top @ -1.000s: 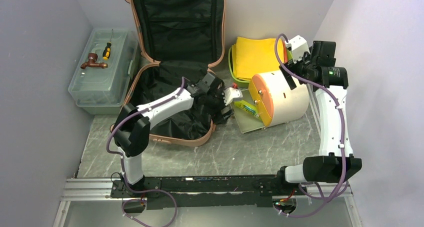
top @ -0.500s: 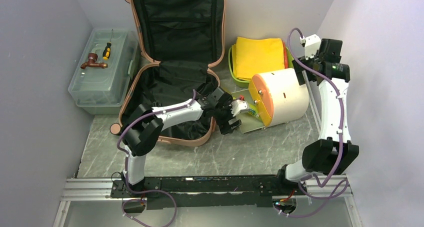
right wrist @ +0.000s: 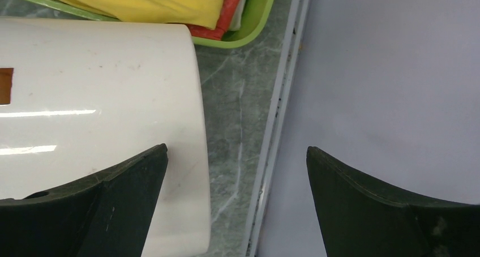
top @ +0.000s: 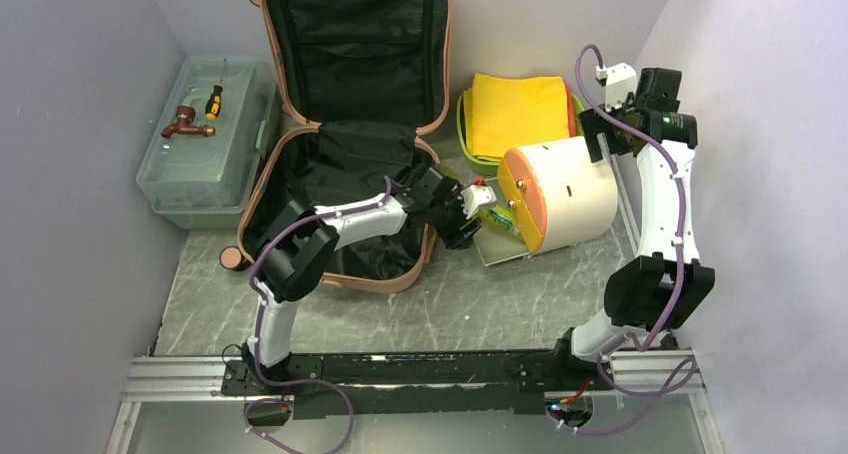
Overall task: Open, take out, and arrange the luggage
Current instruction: Close the drawer of the storage box.
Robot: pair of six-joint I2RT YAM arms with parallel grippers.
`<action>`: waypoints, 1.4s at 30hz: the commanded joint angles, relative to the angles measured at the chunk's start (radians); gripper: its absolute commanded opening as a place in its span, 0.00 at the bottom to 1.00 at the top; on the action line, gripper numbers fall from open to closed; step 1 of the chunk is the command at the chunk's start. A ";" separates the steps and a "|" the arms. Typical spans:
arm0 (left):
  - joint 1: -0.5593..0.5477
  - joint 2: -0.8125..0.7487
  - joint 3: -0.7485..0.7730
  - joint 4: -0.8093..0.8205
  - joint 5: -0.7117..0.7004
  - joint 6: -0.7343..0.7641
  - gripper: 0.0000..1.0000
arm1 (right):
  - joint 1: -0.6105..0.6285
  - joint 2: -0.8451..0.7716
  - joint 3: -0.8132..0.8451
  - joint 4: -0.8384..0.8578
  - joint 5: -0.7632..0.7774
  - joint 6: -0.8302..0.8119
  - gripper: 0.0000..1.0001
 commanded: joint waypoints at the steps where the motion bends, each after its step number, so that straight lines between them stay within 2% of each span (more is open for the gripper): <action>1: 0.014 0.064 0.053 0.089 0.014 -0.029 0.68 | -0.015 0.025 0.029 -0.108 -0.112 0.030 0.96; 6: 0.014 0.159 0.102 0.221 -0.007 -0.088 0.73 | -0.029 0.023 -0.015 -0.139 -0.166 0.018 0.95; 17: -0.006 0.361 0.235 0.517 -0.093 -0.232 0.75 | -0.074 0.054 -0.029 -0.208 -0.272 -0.013 0.93; 22: -0.030 0.426 0.288 0.596 -0.160 -0.314 0.74 | -0.097 0.056 -0.036 -0.222 -0.295 -0.041 0.92; 29: -0.068 0.461 0.322 0.638 -0.118 -0.375 0.73 | -0.110 0.052 -0.063 -0.227 -0.357 -0.045 0.91; 39: -0.073 0.459 0.340 0.625 -0.097 -0.412 0.73 | -0.117 0.042 -0.080 -0.220 -0.365 -0.025 0.90; 41: -0.072 0.446 0.344 0.592 -0.123 -0.398 0.77 | -0.117 0.044 -0.066 -0.226 -0.361 -0.025 0.90; 42: -0.067 0.438 0.346 0.560 -0.147 -0.378 0.84 | -0.118 0.042 -0.055 -0.228 -0.354 -0.026 0.90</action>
